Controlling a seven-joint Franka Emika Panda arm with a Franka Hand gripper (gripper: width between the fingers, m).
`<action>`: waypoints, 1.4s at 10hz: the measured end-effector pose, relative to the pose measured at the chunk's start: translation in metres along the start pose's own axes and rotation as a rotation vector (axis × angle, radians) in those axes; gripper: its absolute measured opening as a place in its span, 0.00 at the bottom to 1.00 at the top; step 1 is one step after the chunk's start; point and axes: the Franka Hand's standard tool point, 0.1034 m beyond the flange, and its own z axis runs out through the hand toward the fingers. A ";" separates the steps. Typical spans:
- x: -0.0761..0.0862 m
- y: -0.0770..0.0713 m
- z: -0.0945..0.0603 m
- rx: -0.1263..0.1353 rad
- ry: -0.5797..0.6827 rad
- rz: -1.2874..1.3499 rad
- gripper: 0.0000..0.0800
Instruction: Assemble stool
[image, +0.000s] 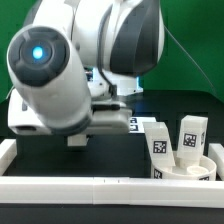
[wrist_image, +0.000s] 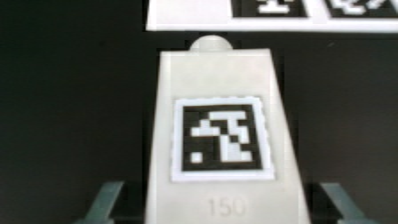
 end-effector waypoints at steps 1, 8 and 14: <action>-0.011 -0.005 -0.019 0.005 0.004 -0.007 0.42; 0.014 -0.007 -0.049 0.003 0.216 -0.032 0.42; -0.001 -0.020 -0.093 -0.027 0.721 -0.021 0.42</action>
Offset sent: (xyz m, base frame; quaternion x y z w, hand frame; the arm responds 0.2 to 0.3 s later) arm 0.0000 0.0000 0.0000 0.0000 0.0000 0.0000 1.0000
